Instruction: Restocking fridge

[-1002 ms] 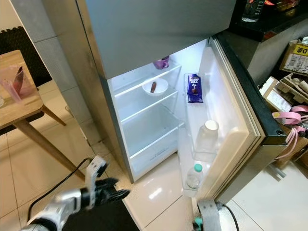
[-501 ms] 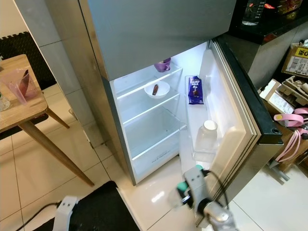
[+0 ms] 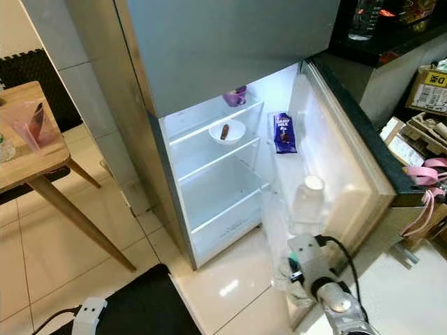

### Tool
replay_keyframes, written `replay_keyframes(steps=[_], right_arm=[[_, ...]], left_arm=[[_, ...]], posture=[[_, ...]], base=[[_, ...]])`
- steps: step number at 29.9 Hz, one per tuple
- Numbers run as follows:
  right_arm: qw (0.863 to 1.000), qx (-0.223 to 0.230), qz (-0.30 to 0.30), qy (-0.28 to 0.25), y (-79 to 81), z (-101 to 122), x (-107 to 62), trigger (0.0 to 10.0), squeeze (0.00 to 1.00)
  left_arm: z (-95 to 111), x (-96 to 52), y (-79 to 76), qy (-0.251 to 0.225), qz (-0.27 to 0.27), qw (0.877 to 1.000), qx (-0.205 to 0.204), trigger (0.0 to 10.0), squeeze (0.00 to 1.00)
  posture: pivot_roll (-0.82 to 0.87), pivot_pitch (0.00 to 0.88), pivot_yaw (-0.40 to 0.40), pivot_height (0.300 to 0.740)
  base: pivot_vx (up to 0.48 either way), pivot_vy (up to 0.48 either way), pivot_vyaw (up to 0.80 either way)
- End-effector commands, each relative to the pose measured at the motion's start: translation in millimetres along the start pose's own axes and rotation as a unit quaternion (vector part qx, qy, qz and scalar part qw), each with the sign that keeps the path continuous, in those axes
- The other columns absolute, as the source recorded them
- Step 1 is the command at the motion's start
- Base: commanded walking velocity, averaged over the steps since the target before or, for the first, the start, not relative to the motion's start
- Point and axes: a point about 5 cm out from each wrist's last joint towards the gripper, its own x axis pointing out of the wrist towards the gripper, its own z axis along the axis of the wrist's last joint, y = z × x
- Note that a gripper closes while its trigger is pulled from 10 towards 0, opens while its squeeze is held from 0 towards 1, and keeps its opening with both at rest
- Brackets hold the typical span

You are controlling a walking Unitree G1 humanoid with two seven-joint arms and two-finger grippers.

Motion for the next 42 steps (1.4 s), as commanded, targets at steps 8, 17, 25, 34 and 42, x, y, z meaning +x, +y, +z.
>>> replay_keyframes(steps=[8,17,25,34,42], right_arm=[[0.984,0.029,-0.177,0.008,-78.2,-2,-20.1,10.0,0.00],[0.985,0.066,-0.155,0.045,-69.7,-22,-26.9,10.0,0.00],[0.978,0.128,-0.102,0.129,-15.4,-65,-36.0,10.0,0.00],[0.950,0.192,-0.065,0.236,39.8,-108,-60.4,10.0,0.00],[0.935,0.198,-0.029,0.292,71.7,-126,-76.8,10.0,0.00]], left_arm=[[-8,-0.1,-2.1,0.010,0.001,1.000,-0.005,10.0,0.00],[-10,2.3,-6.4,0.012,-0.004,1.000,-0.004,10.0,0.00],[-10,4.6,-10.1,0.013,-0.007,1.000,-0.003,10.0,0.00],[-9,7.9,-13.1,0.010,0.001,1.000,-0.007,10.0,0.00],[-15,10.8,-17.3,0.020,0.020,0.999,-0.016,10.0,0.00]], posture=[[-0.04,0.080,0.046,0.740],[-0.04,0.079,0.046,0.740],[-0.04,0.074,0.044,0.740],[-0.04,0.060,0.037,0.740],[-0.04,0.046,0.028,0.740]], base=[[0.000,0.000,0.00],[0.000,0.000,0.00],[0.000,0.000,0.00],[0.000,0.000,-0.27],[0.000,0.000,-0.80]])
